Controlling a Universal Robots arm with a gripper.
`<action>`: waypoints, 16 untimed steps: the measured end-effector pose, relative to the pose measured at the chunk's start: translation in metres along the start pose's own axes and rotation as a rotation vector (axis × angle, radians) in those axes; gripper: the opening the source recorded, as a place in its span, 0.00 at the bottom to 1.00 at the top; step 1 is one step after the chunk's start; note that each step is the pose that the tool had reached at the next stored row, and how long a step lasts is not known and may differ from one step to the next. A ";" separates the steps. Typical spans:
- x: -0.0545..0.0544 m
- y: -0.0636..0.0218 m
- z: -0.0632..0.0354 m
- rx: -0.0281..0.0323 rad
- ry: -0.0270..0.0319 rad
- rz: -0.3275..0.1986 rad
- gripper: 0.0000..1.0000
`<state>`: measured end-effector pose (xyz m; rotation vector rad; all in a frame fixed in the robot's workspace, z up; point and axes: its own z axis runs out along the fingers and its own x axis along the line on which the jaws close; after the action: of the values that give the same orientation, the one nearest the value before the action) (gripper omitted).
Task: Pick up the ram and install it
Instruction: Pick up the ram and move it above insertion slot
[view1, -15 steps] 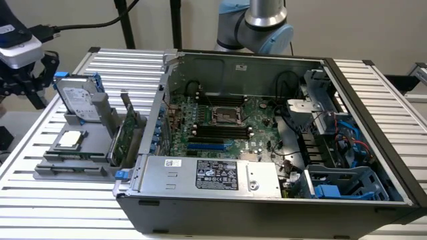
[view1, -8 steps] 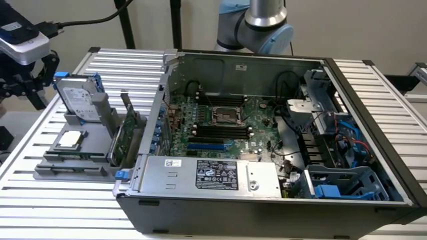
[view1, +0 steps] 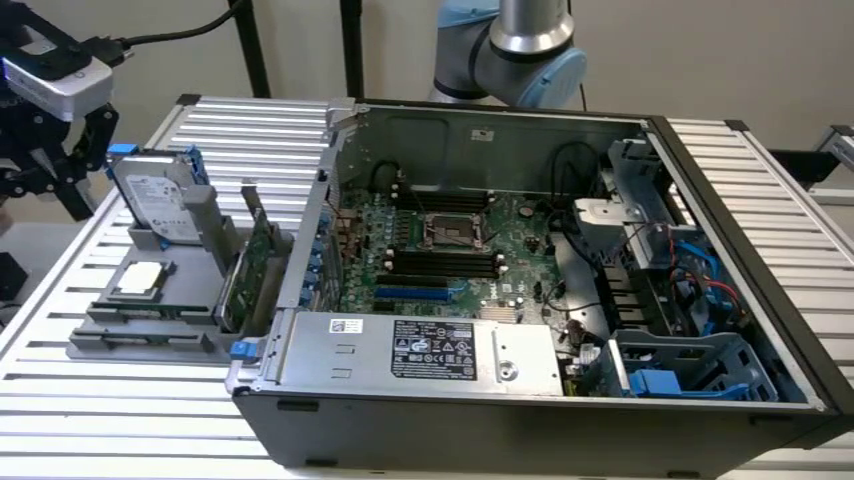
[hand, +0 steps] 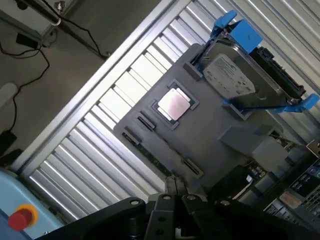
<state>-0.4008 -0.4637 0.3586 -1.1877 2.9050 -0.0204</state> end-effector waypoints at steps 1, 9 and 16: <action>0.000 0.0000 0.0000 0.0004 0.0002 -0.018 0.00; 0.000 0.0000 0.0005 0.0034 0.0010 -0.163 0.00; 0.000 0.0000 0.0013 0.0058 0.0024 -0.291 0.00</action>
<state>-0.4008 -0.4636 0.3573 -1.5976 2.7036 -0.0307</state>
